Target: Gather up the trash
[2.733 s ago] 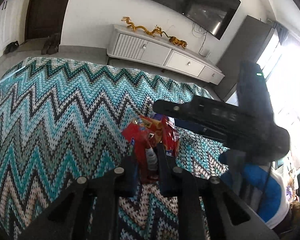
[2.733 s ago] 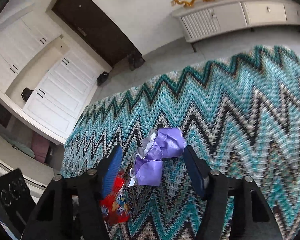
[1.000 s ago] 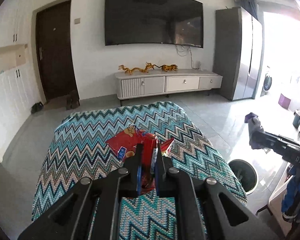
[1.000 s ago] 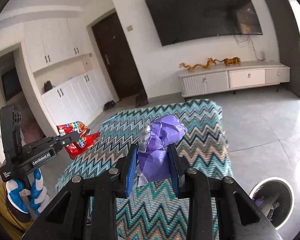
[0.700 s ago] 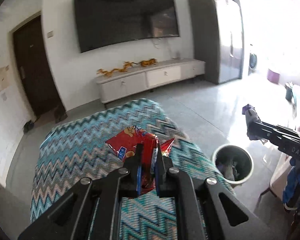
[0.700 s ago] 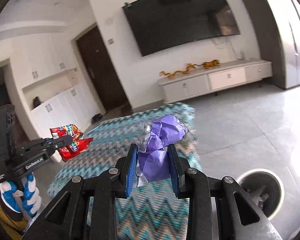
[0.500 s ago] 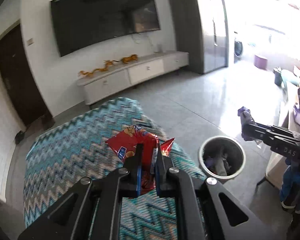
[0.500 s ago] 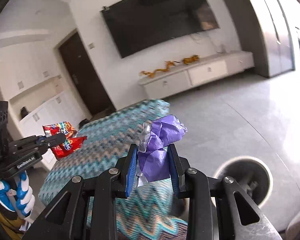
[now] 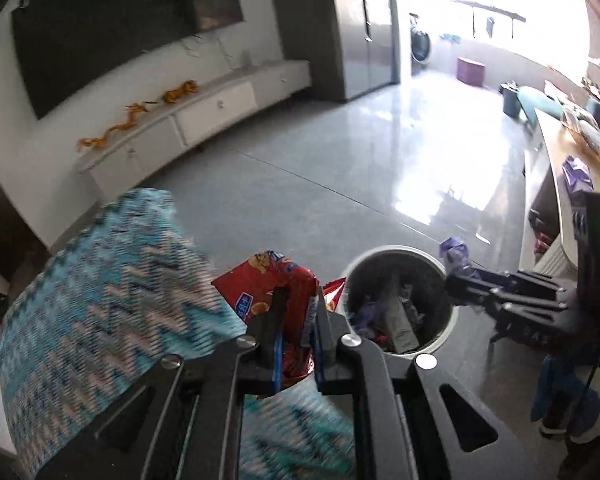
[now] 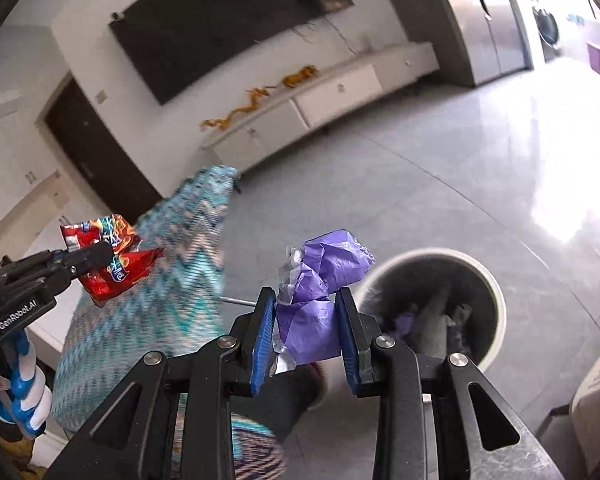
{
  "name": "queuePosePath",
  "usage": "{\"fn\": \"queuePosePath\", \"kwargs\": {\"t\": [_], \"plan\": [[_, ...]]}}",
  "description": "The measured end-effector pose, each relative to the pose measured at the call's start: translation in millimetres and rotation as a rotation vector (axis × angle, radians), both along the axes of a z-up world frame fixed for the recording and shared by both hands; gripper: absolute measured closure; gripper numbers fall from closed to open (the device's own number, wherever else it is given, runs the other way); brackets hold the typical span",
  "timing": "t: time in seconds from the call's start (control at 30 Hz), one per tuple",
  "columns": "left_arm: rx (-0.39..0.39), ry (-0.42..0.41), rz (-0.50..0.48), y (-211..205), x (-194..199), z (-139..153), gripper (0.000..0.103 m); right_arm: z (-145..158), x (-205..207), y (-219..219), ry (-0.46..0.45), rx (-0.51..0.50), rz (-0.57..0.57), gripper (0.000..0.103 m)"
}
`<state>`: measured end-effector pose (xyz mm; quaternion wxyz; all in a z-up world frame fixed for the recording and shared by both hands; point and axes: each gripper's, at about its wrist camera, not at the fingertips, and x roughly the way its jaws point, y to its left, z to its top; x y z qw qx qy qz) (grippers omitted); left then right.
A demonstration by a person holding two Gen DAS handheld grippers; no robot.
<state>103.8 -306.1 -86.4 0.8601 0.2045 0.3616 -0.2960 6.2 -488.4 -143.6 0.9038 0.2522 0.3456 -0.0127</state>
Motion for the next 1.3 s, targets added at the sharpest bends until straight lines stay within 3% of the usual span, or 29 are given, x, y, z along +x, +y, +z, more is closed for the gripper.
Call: {"fn": "queuePosePath", "kwargs": {"t": [0.3, 0.53, 0.57, 0.63, 0.7, 0.77, 0.83, 1.07, 1.2, 1.3], "plan": [[0.0, 0.119, -0.086, -89, 31, -45, 0.09, -55, 15, -48, 0.116, 0.014, -0.072, 0.07], [-0.011, 0.199, -0.074, -121, 54, -74, 0.09, -83, 32, -67, 0.191, 0.015, -0.109, 0.069], [-0.019, 0.216, -0.072, -124, 58, -78, 0.088, -87, 35, -69, 0.203, 0.011, -0.113, 0.069], [-0.039, 0.259, -0.065, -126, 64, -85, 0.077, -94, 39, -72, 0.222, 0.008, -0.115, 0.059], [-0.056, 0.278, -0.066, -126, 66, -87, 0.057, -99, 40, -74, 0.238, 0.001, -0.124, 0.054], [-0.071, 0.283, -0.066, -125, 68, -87, 0.05, -104, 38, -76, 0.248, 0.008, -0.139, 0.053], [-0.079, 0.293, -0.066, -122, 68, -86, 0.049, -107, 34, -78, 0.251, 0.017, -0.155, 0.052], [-0.092, 0.263, -0.053, -95, 58, -68, 0.049, -94, 12, -76, 0.237, 0.02, -0.221, 0.045], [-0.1, 0.185, -0.03, -68, 47, -45, 0.049, -71, 7, -62, 0.197, 0.0, -0.218, 0.044], [-0.109, 0.114, 0.0, -38, 38, -25, 0.049, -43, 8, -40, 0.151, -0.032, -0.196, 0.037]]}}
